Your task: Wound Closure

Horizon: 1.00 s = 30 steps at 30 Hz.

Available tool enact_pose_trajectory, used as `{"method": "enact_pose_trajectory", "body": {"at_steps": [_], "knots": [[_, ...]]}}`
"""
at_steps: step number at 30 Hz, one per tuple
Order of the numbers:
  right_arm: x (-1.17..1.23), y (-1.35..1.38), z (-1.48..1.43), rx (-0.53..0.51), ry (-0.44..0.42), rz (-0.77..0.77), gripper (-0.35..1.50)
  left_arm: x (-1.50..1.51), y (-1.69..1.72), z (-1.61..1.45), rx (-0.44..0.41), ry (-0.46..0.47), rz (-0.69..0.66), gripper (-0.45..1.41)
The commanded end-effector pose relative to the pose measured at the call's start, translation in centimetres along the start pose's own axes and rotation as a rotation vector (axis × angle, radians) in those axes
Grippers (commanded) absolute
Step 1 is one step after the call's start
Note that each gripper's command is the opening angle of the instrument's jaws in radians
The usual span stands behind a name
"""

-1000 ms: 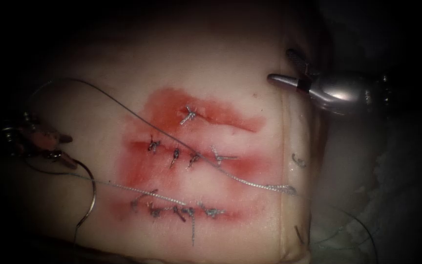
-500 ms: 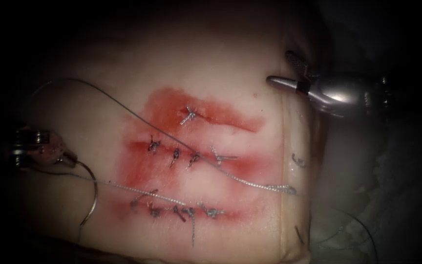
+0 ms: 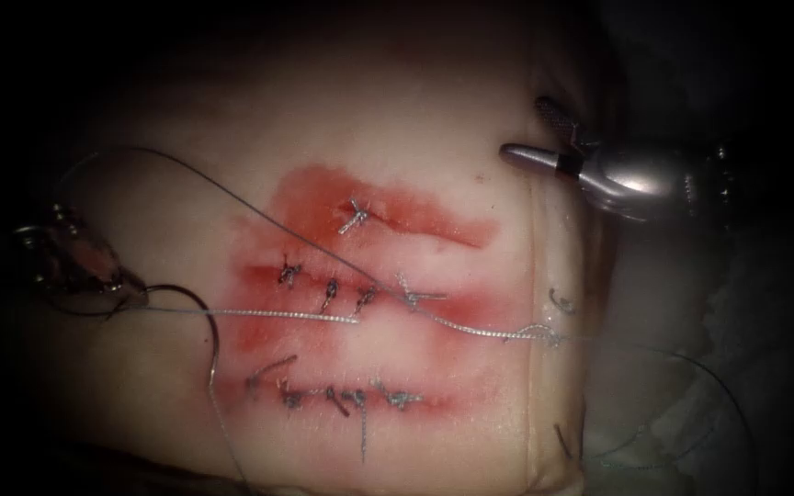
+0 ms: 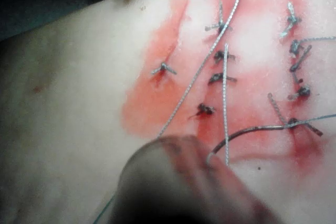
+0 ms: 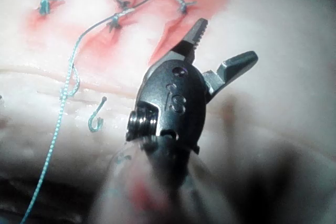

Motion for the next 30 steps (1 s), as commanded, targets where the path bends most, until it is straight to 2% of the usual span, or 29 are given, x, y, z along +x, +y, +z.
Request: {"method": "enact_pose_trajectory", "body": {"at_steps": [1,2,3,5,7,10,11,12,13,15,18,19,20,21,22,23,27,30], "knots": [[0.0,0.04,0.08,0.0,-0.002,0.003,1.26,-0.11,0.02,0.02,-0.036,-0.015,-0.074,-0.45],[-0.02,0.03,0.08,0.0,-0.002,0.004,1.26,-0.13,0.03,0.02,-0.055,-0.025,-0.122,-0.45],[-0.05,0.03,0.09,0.0,-0.001,0.007,1.26,-0.13,0.04,0.02,-0.064,-0.033,-0.261,-0.45],[-0.07,0.04,0.09,0.001,0.0,0.014,1.26,-0.12,0.04,0.03,-0.064,-0.037,-0.314,-0.45],[-0.17,0.05,0.09,0.002,0.003,0.016,1.25,-0.11,0.03,0.01,-0.019,-0.035,-0.582,-0.45],[-0.27,0.09,0.11,0.004,-0.002,0.024,1.2,-0.14,-0.04,0.02,0.064,-0.005,-0.729,-0.45],[-0.33,0.14,0.13,0.003,-0.01,0.028,1.16,-0.19,-0.12,0.05,0.162,0.037,-0.817,-0.45],[-0.37,0.18,0.14,0.007,-0.014,0.03,1.14,-0.22,-0.15,0.05,0.198,0.052,-0.838,-0.45],[-0.43,0.27,0.17,0.008,-0.022,0.033,1.13,-0.34,-0.26,0.07,0.298,0.093,-0.881,-0.45],[-0.48,0.4,0.2,0.006,-0.03,0.034,1.11,-0.43,-0.35,0.06,0.409,0.121,-0.927,-0.45],[-0.54,0.62,0.22,-0.001,-0.03,0.04,1.09,-0.5,-0.53,0.01,0.651,0.128,-0.834,-0.45],[-0.58,0.77,0.24,-0.028,-0.031,0.08,1.03,-0.56,-0.64,-0.04,0.844,0.098,-0.748,-0.45],[-0.6,0.83,0.25,-0.046,-0.036,0.109,0.99,-0.59,-0.69,-0.08,0.928,0.068,-0.703,-0.45],[-0.62,0.91,0.24,-0.109,-0.053,0.152,1.03,-0.68,-0.74,-0.17,1.059,-0.008,-0.652,-0.45],[-0.63,0.95,0.23,-0.218,-0.076,0.191,1.13,-0.74,-0.75,-0.25,1.152,-0.058,-0.639,-0.45],[-0.64,0.95,0.23,-0.257,-0.083,0.2,1.13,-0.76,-0.75,-0.29,1.222,-0.088,-0.642,-0.45],[-0.58,0.85,0.25,-0.216,-0.088,0.198,1.14,-0.8,-0.74,-0.39,1.385,-0.154,-0.651,-0.45],[-0.47,0.79,0.26,-0.208,-0.09,0.191,1.09,-0.82,-0.75,-0.42,1.435,-0.167,-0.675,-0.45]]}}
